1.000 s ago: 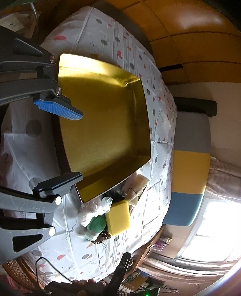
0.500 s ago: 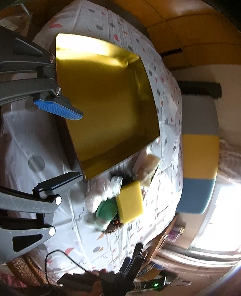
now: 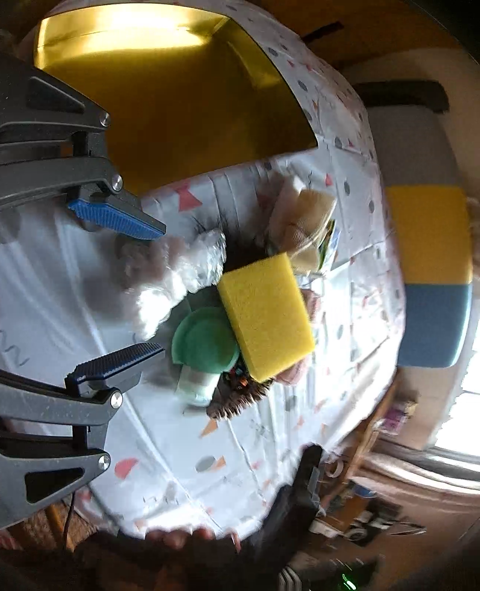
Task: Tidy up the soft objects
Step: 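Grasp the clear plastic bag with the left gripper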
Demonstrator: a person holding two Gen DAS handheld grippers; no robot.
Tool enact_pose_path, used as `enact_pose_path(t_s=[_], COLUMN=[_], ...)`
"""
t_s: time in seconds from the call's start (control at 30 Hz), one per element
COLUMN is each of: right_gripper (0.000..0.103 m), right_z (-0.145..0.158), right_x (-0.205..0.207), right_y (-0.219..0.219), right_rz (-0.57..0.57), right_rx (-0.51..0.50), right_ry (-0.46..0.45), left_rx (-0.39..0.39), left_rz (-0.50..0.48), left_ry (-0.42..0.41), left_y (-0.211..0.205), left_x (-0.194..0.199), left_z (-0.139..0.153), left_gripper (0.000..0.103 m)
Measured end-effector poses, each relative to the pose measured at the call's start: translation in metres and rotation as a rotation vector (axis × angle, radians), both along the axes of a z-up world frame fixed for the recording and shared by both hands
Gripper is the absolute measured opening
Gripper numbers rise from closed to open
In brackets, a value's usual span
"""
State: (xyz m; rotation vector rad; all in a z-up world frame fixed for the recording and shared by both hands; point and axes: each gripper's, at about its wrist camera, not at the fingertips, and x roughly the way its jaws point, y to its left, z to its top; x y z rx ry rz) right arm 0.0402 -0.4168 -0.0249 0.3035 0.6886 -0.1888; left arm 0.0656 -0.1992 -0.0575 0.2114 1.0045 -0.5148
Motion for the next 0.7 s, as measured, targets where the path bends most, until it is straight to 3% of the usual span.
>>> enact_pose_path(t_s=[0.07,0.23,0.33,0.43,0.7], right_gripper=[0.103,0.103,0.103,0.103,0.103], right_z=[0.000,0.000,0.000,0.000,-0.006], right_x=[0.000,0.000,0.001,0.000,0.005], right_y=[-0.001,0.001,0.000,-0.001,0.000], right_rz=[0.001,0.008,0.007,-0.002,0.018], right_rx=[0.008,0.008,0.001,-0.003,0.006], right_ry=[0.000,-0.003,-0.003,-0.004,0.036], left_rx=[0.054,0.168,0.200,0.162,-0.103], left_rz=[-0.014,-0.024,-0.036,-0.056,-0.054], left_ry=[0.028,0.012,-0.038,-0.073,-0.165], left_y=[-0.013,-0.033,-0.038,-0.031,0.011], left_x=[0.009,0.020,0.017,0.007,-0.029], left_z=[-0.012,-0.035,-0.038,-0.039,0.007], left_gripper=[0.059,0.058,0.043,0.037,0.036])
